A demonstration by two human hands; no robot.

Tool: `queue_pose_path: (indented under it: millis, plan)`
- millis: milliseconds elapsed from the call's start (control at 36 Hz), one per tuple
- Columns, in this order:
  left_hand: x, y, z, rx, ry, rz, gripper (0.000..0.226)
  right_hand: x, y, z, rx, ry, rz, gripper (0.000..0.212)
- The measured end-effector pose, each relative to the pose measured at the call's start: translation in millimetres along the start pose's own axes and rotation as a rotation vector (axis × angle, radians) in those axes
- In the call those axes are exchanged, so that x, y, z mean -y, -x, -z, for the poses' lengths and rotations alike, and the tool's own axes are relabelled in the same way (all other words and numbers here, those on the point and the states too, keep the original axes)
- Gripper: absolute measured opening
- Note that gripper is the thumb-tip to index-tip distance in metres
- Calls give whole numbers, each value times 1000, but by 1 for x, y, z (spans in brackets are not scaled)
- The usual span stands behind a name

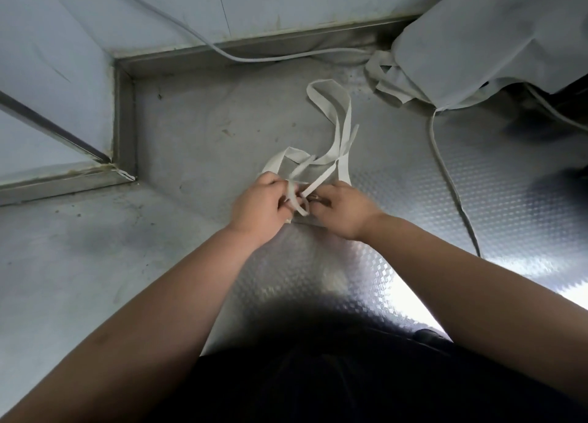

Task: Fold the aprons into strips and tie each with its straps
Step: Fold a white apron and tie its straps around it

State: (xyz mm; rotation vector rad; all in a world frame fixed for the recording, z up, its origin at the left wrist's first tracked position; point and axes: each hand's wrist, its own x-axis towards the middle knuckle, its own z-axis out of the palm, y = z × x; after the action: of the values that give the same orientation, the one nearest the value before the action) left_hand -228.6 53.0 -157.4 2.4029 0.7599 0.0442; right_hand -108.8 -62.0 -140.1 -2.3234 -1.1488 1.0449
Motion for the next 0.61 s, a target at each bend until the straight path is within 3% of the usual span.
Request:
queue_pose_path:
  millis: [139, 306, 361, 417, 500, 611]
  plan:
    - [2, -1, -2, -6, 282, 106, 16, 8, -10, 3, 7, -54, -60, 24]
    - [1, -6, 2, 102, 279, 153, 22, 9, -9, 5, -6, -196, -80, 18]
    - [0, -7, 4, 77, 476, 198, 8, 7, -7, 4, -29, -286, -76, 22]
    - [-4, -7, 5, 56, 683, 261, 13, 5, -7, 3, -43, -333, -44, 20]
    - [-10, -8, 4, 67, 789, 281, 18, 7, -5, 2, -15, -262, 30, 14]
    - [-9, -11, 3, 73, 853, 293, 15, 7, -6, -1, -4, -186, 72, 27]
